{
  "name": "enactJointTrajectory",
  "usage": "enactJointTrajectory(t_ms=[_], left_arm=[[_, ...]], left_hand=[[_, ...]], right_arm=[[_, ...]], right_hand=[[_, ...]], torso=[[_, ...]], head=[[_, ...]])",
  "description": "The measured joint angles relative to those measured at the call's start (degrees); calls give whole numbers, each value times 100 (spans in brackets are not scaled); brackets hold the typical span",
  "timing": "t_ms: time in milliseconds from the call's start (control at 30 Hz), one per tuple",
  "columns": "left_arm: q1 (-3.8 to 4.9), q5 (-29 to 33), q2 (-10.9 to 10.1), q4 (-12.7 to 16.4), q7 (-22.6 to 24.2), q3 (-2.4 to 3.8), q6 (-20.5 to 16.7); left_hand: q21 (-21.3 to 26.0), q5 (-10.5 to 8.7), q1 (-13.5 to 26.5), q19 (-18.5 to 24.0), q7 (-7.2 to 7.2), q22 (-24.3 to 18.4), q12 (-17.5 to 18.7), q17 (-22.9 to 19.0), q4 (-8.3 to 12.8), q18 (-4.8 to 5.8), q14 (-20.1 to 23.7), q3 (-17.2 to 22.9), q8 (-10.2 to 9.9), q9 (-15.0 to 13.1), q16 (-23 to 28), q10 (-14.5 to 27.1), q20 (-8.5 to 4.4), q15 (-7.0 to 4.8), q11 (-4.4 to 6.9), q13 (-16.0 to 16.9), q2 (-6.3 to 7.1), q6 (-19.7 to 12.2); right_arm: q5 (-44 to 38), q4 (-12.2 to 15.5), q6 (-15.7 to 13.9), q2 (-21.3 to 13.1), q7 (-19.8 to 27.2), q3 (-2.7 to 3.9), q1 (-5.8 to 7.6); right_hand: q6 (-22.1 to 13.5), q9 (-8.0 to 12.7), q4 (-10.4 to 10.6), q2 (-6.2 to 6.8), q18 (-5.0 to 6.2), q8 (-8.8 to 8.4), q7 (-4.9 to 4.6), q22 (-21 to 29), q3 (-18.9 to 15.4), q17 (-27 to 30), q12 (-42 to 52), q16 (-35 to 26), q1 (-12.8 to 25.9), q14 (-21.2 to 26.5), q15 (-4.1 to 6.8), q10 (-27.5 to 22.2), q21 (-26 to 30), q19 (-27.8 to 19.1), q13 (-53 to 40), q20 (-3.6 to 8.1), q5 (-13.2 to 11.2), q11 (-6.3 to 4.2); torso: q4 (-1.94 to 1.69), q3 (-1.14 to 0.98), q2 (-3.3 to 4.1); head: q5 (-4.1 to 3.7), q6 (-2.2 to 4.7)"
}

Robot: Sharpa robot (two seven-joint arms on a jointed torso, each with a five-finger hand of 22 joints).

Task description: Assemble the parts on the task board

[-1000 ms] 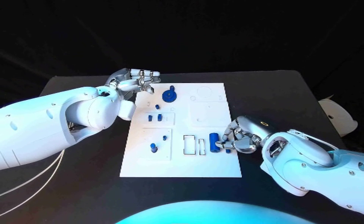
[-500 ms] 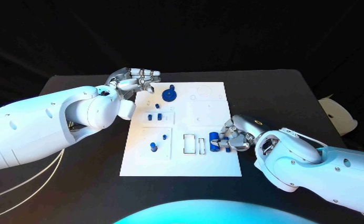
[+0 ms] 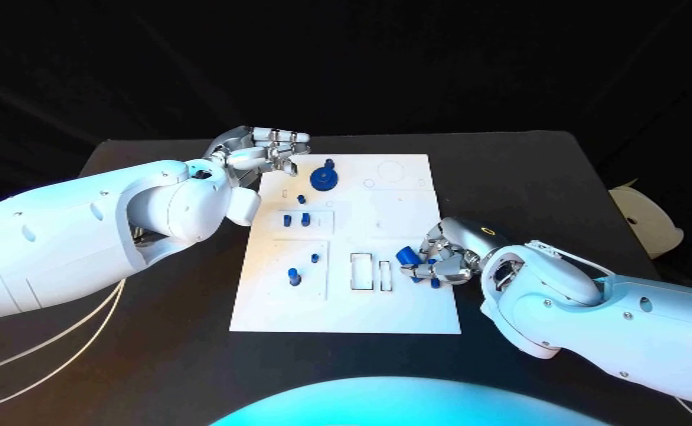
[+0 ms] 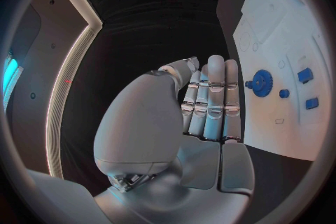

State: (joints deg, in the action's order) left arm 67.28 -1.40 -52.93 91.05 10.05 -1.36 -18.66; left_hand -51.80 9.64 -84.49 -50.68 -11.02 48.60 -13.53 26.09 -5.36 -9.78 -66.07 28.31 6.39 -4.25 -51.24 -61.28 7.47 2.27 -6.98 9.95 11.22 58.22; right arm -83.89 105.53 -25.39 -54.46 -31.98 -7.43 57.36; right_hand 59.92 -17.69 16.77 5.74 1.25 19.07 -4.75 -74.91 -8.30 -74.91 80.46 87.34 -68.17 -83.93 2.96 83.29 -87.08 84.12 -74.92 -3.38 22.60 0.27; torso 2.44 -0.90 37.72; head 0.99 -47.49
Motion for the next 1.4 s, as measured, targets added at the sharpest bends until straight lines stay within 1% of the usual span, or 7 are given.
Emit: enactJointTrajectory(t_ms=[333,533,733,967,1067,1167,1400], left_arm=[[0,0,-9,10,-5,0,29],[0,0,-13,13,-7,0,35],[0,0,-15,15,-9,0,38],[0,0,-16,15,-11,0,40],[0,0,-16,14,-11,0,41],[0,0,-15,12,-12,0,42],[0,0,-13,10,-14,0,45]], left_hand=[[0,0,0,0,0,0,0,1,0,1,0,0,0,0,0,0,0,0,0,-1,0,0],[0,0,0,0,0,0,0,1,0,0,0,0,0,0,0,0,0,0,0,-1,0,0],[0,0,0,0,0,0,0,1,0,0,0,0,0,0,0,0,0,0,0,-1,0,0],[0,0,23,0,0,0,-29,-5,0,-1,0,0,0,0,0,0,0,0,0,-2,-23,0],[0,0,23,0,0,0,-29,-4,0,-1,0,0,0,0,0,0,0,0,0,-2,-23,0],[0,0,23,0,0,0,-29,-4,0,0,0,0,0,0,0,0,0,0,0,-2,-23,0],[0,0,23,0,0,0,-29,-4,0,0,0,0,0,0,0,0,0,0,0,-3,-23,0]], right_arm=[[-142,-27,100,58,-8,14,-13],[-228,-30,100,87,-21,14,-23],[-301,12,77,95,-38,5,-32],[-336,222,-77,0,-88,-10,-37],[-337,326,-188,-20,-101,11,33],[-334,419,-307,-27,-107,19,82],[-247,522,-473,61,-111,19,106]], right_hand=[[26,-41,0,0,1,65,26,-1,-31,0,0,0,0,-22,22,4,0,-21,0,21,-44,-4],[27,-78,0,-35,1,78,26,-4,-31,1,0,0,-41,0,44,21,0,-21,1,21,37,-21],[81,-124,0,-99,1,146,79,-4,-31,1,0,26,-225,-21,65,51,-94,0,1,42,382,-51],[142,-183,0,-135,1,199,141,-3,-32,1,69,52,-261,1,86,72,-240,-19,1,65,606,-72],[166,-221,-1,-135,-88,214,165,-3,-34,-1,111,78,-261,-20,106,74,-272,1,2,85,755,-112],[167,-235,-8,-143,-89,214,166,-3,-55,-4,111,78,-269,0,126,71,-272,-19,2,105,780,-114],[170,-259,-8,-157,-88,213,169,-2,-56,-3,111,78,-283,1,127,71,-272,-20,2,105,825,-114]], torso=[[2,2,-2],[1,-1,-2],[4,-1,-2],[7,-6,1],[7,-7,1],[5,-7,1],[5,-6,1]], head=[[7,-4],[9,2],[16,-4],[19,0],[19,5],[14,7],[15,9]])
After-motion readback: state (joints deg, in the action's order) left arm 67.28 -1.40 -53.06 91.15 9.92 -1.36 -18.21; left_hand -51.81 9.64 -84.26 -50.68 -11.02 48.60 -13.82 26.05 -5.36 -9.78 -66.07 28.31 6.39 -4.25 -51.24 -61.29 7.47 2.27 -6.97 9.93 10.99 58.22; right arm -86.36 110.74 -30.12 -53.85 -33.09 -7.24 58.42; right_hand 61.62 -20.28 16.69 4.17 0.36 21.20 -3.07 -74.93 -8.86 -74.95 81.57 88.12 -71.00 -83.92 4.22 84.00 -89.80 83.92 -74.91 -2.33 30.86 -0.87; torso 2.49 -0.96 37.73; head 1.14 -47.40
